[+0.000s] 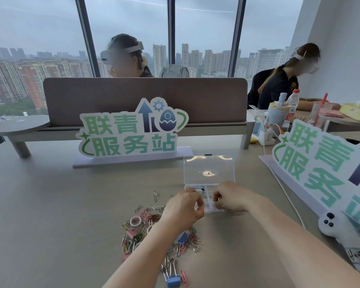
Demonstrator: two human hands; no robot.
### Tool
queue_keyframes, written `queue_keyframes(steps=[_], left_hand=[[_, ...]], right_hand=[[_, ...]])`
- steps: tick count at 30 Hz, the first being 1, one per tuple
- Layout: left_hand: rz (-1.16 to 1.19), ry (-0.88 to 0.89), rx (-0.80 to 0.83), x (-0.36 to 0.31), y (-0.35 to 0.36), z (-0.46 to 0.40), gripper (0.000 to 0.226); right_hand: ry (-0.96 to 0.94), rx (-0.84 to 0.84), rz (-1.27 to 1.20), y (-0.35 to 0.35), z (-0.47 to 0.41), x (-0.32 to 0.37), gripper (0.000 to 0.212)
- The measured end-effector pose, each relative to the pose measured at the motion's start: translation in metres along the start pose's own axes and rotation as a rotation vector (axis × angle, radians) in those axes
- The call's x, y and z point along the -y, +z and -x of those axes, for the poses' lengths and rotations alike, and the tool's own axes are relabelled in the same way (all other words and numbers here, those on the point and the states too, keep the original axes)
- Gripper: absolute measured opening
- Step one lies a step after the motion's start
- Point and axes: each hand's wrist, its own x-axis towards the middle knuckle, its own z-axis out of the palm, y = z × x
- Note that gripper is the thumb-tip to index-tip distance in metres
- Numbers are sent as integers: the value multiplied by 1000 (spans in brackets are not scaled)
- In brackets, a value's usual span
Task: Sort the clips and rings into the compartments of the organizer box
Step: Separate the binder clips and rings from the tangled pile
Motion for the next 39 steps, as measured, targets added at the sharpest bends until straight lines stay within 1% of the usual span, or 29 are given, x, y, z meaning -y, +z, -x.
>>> queue_keyframes(steps=[5, 9, 14, 17, 20, 23, 31, 36, 39], left_hand=[[-7, 2, 3, -1, 1, -4, 11], [-14, 11, 6, -6, 3, -8, 12], [-28, 23, 11, -13, 5, -14, 15], [-42, 20, 21, -15, 7, -17, 15], [-48, 14, 34, -18, 9, -24, 16], [-48, 19, 65, -21, 12, -32, 17], [-102, 42, 183, -28, 18, -44, 21], [-88, 36, 212, -26, 20, -46, 21], [-61, 31, 202, -23, 20, -47, 21]], right_hand=[[-22, -11, 2, 2, 0, -1, 13], [-34, -32, 16, 3, 2, -1, 25], [-12, -47, -13, 7, -1, -6, 19], [-44, -62, -35, 5, 0, -7, 19], [-41, -112, -105, 4, 2, -11, 14], [-15, -152, -173, 4, 4, -16, 14], [1, -177, -175, 9, 13, -21, 24], [-17, -199, -179, 15, 13, -21, 20], [-21, -225, -165, 17, 13, -21, 18]])
